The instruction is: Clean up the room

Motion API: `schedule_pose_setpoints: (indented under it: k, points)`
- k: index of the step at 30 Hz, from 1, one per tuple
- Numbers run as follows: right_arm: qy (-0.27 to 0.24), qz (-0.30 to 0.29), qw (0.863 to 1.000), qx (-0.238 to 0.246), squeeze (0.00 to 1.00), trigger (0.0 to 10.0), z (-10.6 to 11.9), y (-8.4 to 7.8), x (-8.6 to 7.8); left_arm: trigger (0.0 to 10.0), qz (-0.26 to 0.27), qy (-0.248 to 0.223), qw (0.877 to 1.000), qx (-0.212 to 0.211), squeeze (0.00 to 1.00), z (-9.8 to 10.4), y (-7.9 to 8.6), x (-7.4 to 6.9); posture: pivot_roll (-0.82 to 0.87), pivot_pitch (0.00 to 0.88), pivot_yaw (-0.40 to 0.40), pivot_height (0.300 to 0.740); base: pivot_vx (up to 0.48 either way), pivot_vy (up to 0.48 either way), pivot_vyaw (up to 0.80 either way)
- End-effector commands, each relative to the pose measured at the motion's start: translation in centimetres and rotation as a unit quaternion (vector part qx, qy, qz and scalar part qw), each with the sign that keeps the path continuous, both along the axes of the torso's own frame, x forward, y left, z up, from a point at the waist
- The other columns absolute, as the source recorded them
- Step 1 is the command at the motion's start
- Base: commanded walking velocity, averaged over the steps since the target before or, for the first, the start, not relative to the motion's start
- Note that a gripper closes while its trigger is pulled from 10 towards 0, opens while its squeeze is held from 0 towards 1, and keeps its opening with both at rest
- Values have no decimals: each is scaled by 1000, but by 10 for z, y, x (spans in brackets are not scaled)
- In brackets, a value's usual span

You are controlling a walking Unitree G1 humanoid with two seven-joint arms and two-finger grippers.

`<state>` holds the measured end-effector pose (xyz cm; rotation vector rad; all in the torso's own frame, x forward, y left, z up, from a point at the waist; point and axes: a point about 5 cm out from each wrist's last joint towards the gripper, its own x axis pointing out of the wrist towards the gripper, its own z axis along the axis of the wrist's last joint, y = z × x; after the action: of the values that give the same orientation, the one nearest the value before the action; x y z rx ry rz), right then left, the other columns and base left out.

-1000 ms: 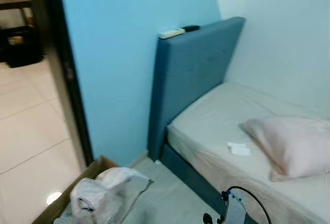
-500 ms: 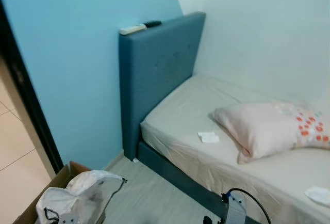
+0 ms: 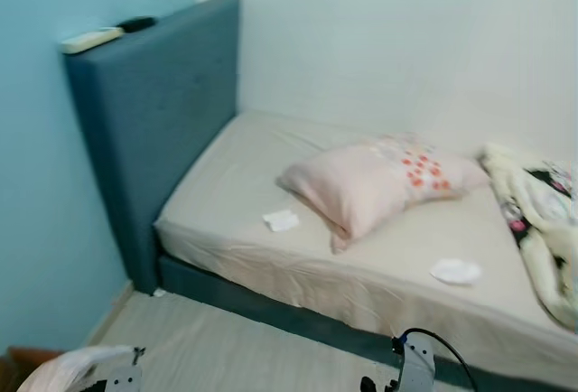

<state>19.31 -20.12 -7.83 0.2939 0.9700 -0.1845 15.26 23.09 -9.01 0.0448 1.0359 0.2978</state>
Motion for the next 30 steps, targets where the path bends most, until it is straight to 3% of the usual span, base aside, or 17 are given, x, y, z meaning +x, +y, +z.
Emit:
schedule_pose_setpoints:
  k: [1,9,30]
  points:
    - [-1,0,1000,-10,0,10000,1,-4,0,10000,-4,2,1000,-3,0,-1,-3,-1,9,0,-94,732,0,0,-725]
    - [-6,-7,1000,-14,0,10000,2,-6,1,10000,-16,2,1000,3,0,-1,-2,-2,3,0,-92,732,0,0,-489]
    - [-12,-7,1000,-20,0,10000,4,-7,4,10000,-22,3,1000,5,0,-2,-3,-4,-3,0,-90,732,0,-461,0]
